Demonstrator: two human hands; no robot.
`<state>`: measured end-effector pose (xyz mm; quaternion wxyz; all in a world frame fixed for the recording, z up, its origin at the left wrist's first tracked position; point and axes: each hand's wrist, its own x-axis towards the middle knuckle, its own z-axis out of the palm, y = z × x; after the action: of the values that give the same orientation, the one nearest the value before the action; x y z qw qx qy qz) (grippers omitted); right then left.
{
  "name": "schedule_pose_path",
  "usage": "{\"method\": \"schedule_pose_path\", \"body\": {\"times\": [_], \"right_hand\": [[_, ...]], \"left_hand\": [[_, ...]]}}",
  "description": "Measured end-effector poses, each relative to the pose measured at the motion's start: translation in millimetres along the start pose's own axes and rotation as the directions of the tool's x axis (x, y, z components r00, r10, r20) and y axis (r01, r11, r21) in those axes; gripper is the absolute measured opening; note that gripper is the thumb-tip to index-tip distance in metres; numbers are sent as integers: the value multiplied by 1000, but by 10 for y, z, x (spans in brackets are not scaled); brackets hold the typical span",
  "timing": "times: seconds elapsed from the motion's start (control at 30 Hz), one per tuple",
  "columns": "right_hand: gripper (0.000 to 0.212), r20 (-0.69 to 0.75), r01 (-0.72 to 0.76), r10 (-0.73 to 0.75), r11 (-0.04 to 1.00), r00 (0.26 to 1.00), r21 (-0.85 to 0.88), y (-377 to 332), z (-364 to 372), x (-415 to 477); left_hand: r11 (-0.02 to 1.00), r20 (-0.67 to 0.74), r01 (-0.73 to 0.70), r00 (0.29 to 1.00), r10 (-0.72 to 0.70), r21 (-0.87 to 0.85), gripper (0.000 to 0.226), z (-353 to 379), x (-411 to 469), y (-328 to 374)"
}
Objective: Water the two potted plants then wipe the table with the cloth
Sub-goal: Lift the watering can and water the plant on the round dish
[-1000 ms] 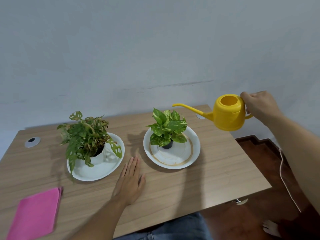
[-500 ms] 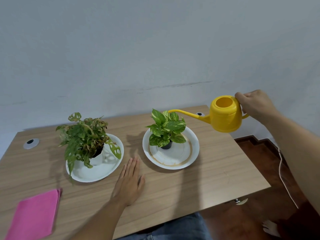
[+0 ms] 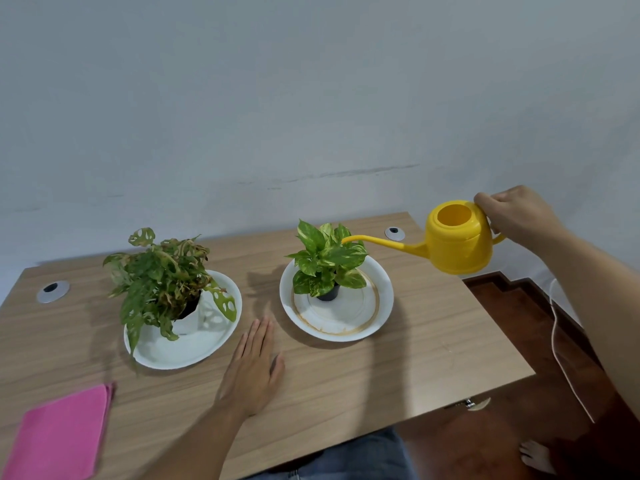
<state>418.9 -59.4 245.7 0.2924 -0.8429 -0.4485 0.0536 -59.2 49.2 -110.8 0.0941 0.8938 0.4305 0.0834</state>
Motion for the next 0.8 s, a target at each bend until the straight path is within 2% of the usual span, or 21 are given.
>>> {"method": "schedule_pose_path", "body": {"times": [0.47,0.8], "right_hand": [[66,-84,-100,97,995,992,-25,149,-118,8],[63,-112,-70,71,997,991,17,-31,85,157]], "left_hand": [[999,13,42,999,-41,-22,76,-19,-44,-12],[998,26,51,998,-50,-43,76,-80,-200,-74]]}}
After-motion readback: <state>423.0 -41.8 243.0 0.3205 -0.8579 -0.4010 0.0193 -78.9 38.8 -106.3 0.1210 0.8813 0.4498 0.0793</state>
